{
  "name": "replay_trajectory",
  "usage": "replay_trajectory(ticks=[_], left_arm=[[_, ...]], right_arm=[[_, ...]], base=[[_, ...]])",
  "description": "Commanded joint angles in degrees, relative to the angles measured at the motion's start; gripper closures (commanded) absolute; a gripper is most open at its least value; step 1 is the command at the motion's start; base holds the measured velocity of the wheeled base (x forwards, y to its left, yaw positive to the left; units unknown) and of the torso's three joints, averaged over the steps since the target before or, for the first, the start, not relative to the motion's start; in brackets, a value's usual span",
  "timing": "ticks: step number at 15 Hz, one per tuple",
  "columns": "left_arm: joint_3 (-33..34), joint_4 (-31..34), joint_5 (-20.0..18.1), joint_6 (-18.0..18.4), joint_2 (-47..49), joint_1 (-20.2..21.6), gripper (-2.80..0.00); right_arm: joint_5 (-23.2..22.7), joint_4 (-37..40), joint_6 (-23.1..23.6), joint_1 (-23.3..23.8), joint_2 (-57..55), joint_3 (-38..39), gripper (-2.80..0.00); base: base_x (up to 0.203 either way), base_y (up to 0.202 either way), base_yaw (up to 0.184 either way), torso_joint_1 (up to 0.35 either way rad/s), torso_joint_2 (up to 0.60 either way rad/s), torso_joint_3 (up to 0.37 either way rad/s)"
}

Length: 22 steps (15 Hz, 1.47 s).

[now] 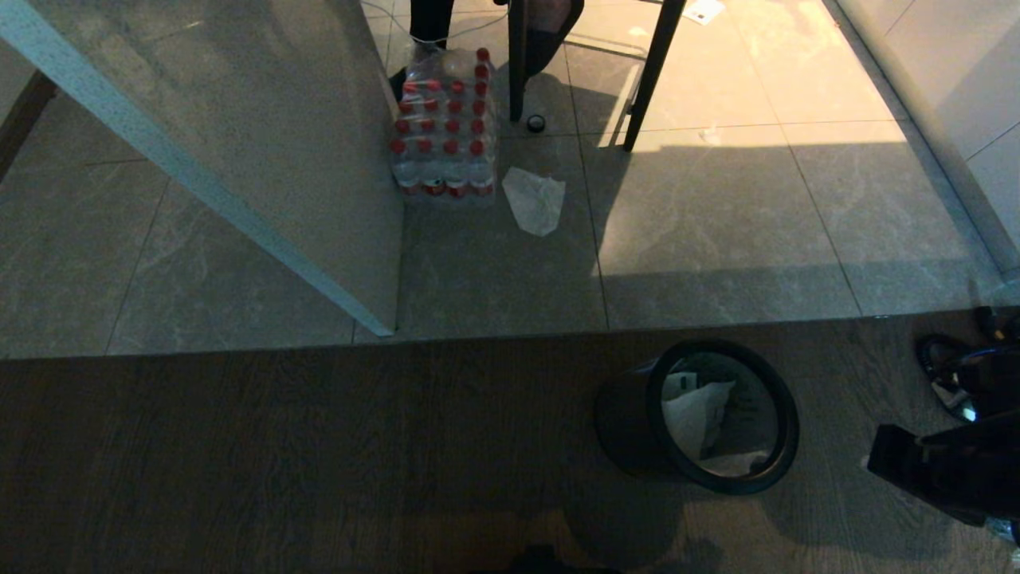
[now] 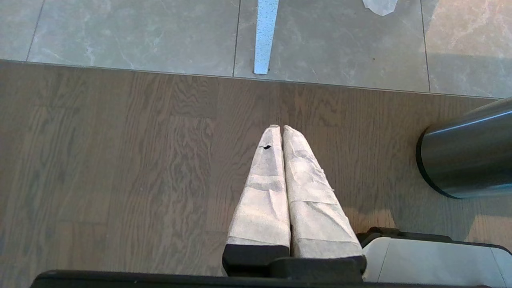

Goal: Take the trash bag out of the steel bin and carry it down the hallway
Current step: Place the outer trash can on the ground

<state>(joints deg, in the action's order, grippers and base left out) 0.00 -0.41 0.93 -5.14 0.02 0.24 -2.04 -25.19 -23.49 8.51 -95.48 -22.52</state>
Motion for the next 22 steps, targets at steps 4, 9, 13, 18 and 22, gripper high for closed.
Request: replay_trajectory(ticks=[4,9,13,18,22], left_arm=[[0.00,-0.02,0.04,-0.04,-0.02,0.02,0.00],[0.00,-0.02,0.04,-0.04,-0.02,0.02,0.00],[0.00,-0.02,0.04,-0.04,-0.02,0.02,0.00],[0.00,-0.02,0.04,-0.04,-0.02,0.02,0.00],[0.00,-0.02,0.04,-0.04,-0.02,0.02,0.00]], right_arm=[[0.33,-6.92,1.37,-1.87,-4.70,-1.38,0.00],[4.21,-6.16,1.19,-6.91,-7.49,-5.23,-2.80],[5.04,-6.02,1.25,-8.50,-8.48,-6.84,-2.80],[4.58,-6.97,-0.06,-8.37,-14.88,-7.64,-2.80],[4.59,-17.36,-0.20,-8.34,-22.77,-7.86,-2.80]], base=[[0.000,0.000,0.000,0.000,0.00,0.000],[0.000,0.000,0.000,0.000,0.00,0.000],[0.000,0.000,0.000,0.000,0.00,0.000],[0.000,0.000,0.000,0.000,0.00,0.000],[0.000,0.000,0.000,0.000,0.00,0.000]])
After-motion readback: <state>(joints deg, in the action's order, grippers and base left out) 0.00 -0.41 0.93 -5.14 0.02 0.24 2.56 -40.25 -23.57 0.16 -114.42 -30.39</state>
